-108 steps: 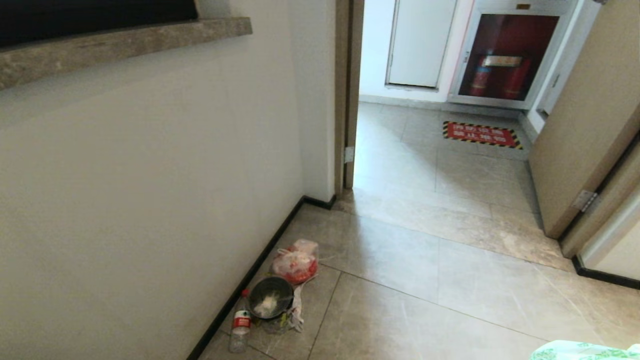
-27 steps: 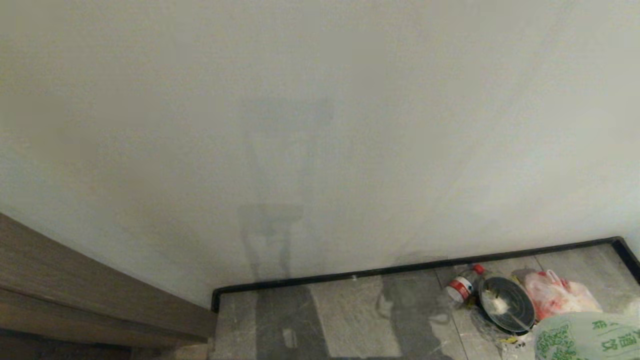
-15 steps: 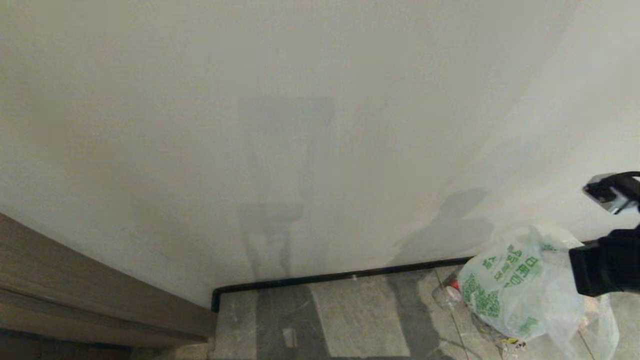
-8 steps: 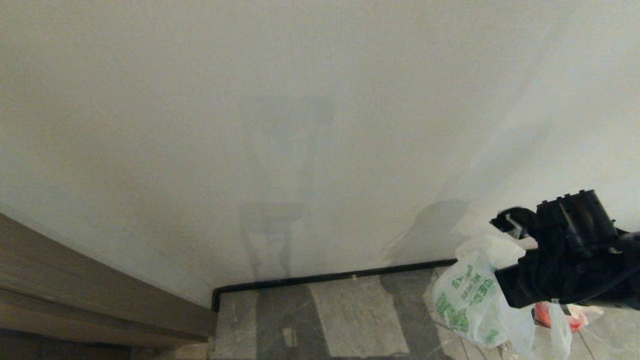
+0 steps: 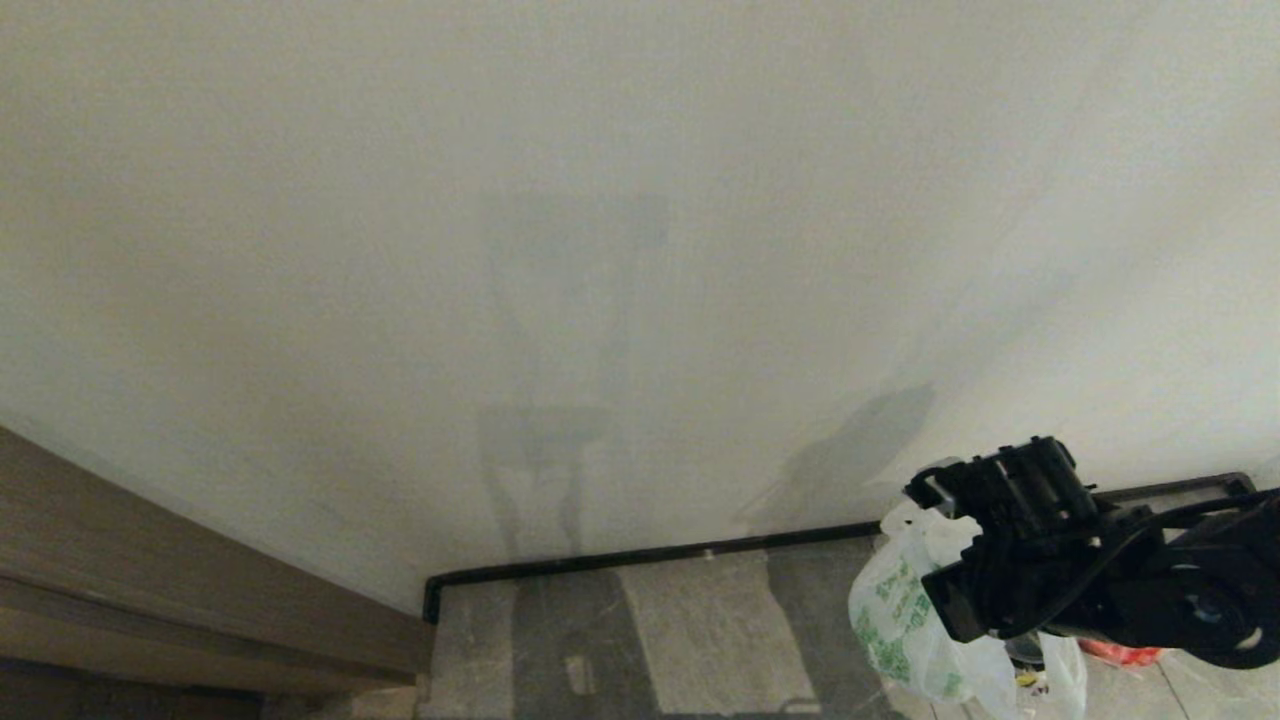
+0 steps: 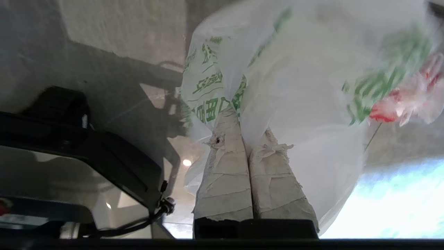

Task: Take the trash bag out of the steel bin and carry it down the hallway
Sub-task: Put the trash bag at the door

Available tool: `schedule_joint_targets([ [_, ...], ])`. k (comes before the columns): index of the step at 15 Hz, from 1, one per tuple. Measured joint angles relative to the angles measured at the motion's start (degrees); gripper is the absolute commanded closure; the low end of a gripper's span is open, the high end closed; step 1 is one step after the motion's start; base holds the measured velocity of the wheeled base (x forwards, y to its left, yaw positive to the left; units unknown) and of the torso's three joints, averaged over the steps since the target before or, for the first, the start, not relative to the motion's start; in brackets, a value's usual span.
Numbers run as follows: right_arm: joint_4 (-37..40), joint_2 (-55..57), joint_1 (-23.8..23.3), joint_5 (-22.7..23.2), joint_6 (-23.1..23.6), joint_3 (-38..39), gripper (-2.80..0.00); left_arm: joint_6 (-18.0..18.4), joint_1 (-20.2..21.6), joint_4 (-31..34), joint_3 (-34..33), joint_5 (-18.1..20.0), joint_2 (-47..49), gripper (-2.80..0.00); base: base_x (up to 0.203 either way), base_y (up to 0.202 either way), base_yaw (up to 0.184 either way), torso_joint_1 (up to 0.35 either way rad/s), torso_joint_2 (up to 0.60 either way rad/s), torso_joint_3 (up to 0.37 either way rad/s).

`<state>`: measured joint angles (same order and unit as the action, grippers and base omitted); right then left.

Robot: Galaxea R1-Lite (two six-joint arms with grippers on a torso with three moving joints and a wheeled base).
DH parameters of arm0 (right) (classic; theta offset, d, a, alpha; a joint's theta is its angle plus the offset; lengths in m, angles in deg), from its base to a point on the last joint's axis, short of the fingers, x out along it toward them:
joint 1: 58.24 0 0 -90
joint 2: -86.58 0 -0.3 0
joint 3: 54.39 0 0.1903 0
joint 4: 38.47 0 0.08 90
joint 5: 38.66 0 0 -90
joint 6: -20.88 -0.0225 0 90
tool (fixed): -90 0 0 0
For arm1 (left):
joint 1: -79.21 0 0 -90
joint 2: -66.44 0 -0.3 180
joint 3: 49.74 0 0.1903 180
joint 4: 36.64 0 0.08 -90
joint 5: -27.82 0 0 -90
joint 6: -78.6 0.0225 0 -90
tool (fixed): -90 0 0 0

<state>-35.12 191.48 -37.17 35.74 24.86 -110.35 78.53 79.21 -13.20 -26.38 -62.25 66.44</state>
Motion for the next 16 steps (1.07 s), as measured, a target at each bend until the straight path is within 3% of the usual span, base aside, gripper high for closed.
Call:
schedule_joint_targets([
  [3,-5.88,5.32,3.50,-3.35,0.03,0.80,0.00,-0.03,0.00,0.02,0.00,0.00,0.00,0.00,0.000,0.000,0.000,0.000,0.00,0.000],
  [4,-8.87,6.97,4.89,-4.35,0.01,1.31,-2.80,0.00,0.00,0.01,0.00,0.01,0.00,0.00,0.000,0.000,0.000,0.000,0.00,0.000],
  [6,-12.72,9.12,6.80,-4.46,-0.11,1.73,-2.80,0.00,0.00,0.02,0.00,-0.02,0.00,0.00,0.000,0.000,0.000,0.000,0.00,0.000],
  [11,-13.82,9.95,7.95,-4.90,-0.87,2.03,-2.80,0.00,0.00,0.02,0.00,0.02,0.00,0.00,0.000,0.000,0.000,0.000,0.00,0.000],
  [14,-15.81,5.65,7.92,-4.89,-4.95,3.77,-2.80,0.00,0.00,0.02,0.00,0.00,0.00,0.00,0.000,0.000,0.000,0.000,0.00,0.000],
  [15,-15.75,3.18,7.84,-4.90,-7.13,4.33,0.00,0.02,0.00,0.02,0.00,0.00,0.00,0.00,0.000,0.000,0.000,0.000,0.00,0.000],
  [16,-15.27,-0.07,7.67,-4.93,-9.20,5.08,0.00,0.00,0.00,0.02,0.00,0.00,0.00,0.00,0.000,0.000,0.000,0.000,0.00,0.000],
])
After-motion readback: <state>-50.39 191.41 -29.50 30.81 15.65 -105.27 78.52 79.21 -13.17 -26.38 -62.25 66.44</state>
